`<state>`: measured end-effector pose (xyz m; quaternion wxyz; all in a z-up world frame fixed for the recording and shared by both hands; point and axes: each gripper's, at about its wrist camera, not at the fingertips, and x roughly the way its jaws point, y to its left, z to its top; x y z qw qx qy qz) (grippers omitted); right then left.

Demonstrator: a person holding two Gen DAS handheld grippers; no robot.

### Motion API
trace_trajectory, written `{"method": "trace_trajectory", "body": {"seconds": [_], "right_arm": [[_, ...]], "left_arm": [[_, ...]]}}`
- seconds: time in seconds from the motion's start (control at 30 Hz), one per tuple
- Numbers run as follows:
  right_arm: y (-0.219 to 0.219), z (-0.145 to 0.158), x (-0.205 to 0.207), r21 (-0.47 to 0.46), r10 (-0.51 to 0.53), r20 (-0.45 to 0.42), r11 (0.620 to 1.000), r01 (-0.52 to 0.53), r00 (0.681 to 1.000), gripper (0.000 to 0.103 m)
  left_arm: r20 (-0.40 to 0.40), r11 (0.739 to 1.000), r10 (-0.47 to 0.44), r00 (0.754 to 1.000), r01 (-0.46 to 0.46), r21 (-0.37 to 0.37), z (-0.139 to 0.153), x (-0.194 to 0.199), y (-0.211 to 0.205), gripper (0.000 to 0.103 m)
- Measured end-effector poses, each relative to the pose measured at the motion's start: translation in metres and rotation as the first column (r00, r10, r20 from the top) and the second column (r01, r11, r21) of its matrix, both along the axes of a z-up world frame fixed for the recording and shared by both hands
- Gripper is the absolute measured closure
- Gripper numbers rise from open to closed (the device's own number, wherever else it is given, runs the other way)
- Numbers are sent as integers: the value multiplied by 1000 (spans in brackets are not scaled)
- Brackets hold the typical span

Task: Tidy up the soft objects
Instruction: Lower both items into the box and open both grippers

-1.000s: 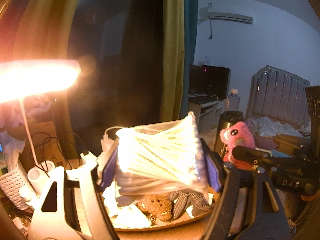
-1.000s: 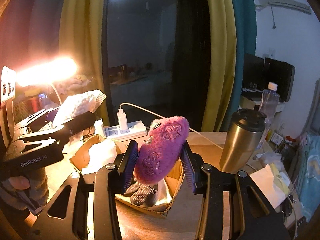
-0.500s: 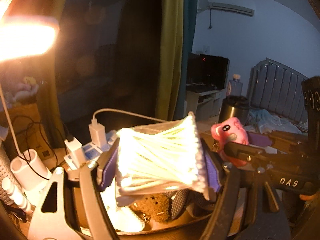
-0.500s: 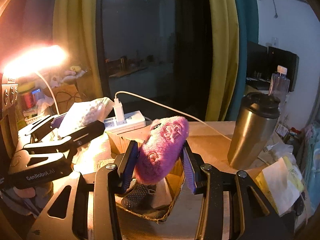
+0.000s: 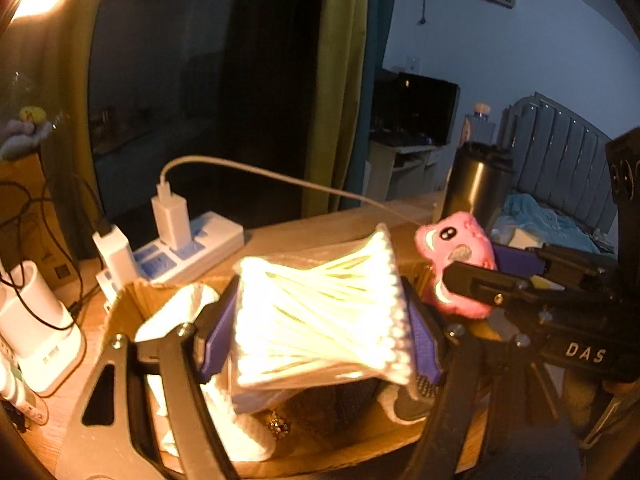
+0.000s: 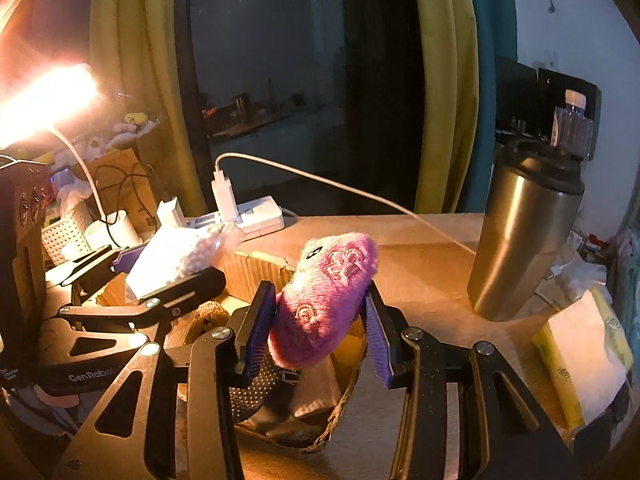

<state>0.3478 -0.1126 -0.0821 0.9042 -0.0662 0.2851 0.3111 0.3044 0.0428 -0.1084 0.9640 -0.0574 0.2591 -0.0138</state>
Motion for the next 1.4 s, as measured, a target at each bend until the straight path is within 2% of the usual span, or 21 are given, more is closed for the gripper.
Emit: {"method": "trace_trajectory", "body": {"seconds": [0.37, 0.57, 0.7, 0.9, 1.4], "right_arm": [[2, -17, 10, -5, -2, -43, 1000, 2, 999, 57], [2, -21, 14, -4, -2, -67, 1000, 2, 998, 57], [3, -21, 13, -6, -1, -69, 1000, 1, 998, 54], [5, -16, 10, -21, -11, -66, 1000, 10, 998, 52], [-9, 18, -24, 3, -36, 10, 999, 36, 999, 51]], "left_arm": [[-80, 1000, 0, 997, -2, -27, -23, 13, 6, 28], [-81, 999, -2, 997, -1, -40, -25, 15, 8, 26], [-84, 999, -7, 996, 4, -45, -21, 13, 6, 21], [-65, 999, -4, 998, 2, -44, -10, 5, 7, 20], [26, 1000, 11, 1000, -11, -23, 29, -30, 7, 20]]}}
